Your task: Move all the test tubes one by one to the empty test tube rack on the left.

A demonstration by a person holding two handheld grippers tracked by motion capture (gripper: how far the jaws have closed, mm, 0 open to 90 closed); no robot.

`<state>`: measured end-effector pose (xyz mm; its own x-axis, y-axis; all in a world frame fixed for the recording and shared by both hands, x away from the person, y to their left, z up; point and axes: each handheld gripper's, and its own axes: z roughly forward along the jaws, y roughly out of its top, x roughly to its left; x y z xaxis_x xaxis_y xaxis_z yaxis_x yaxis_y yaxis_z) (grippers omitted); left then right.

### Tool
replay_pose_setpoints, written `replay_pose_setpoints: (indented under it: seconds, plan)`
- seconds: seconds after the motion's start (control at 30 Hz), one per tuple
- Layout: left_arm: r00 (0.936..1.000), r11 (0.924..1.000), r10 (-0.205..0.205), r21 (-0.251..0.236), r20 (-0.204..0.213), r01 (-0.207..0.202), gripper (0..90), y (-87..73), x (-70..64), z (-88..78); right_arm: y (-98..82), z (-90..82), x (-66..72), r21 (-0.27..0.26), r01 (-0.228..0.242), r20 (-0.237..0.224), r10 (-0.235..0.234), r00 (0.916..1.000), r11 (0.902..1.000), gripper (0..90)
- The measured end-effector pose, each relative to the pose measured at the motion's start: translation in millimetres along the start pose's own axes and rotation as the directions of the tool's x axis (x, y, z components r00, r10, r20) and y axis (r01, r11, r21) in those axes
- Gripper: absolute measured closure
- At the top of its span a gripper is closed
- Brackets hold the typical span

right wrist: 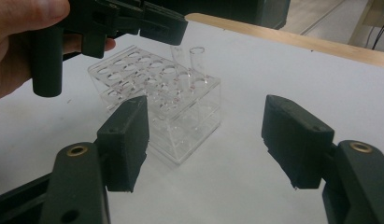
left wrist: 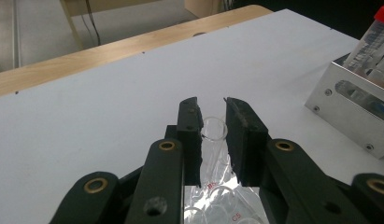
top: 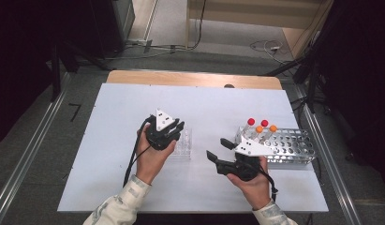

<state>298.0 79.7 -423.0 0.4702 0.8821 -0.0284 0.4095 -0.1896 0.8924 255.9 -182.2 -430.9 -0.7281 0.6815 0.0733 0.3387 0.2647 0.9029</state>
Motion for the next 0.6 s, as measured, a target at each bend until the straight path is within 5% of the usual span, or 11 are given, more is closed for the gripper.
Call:
replay_pose_setpoints:
  seconds: [0.4,0.6]
  plan:
    - [0.9977,0.9983,-0.056,-0.015,0.038,0.057,65.8,2.4,2.9,-4.2,0.1,-0.9,-0.4,-0.006,0.001,0.005,-0.001,1.0000,1.0000,30.5]
    - [0.9790,0.9857,-0.158,-0.040,0.129,0.164,48.4,6.1,10.7,-9.6,0.9,-9.5,-8.9,-0.016,-0.010,0.033,0.011,0.9994,0.9998,30.5]
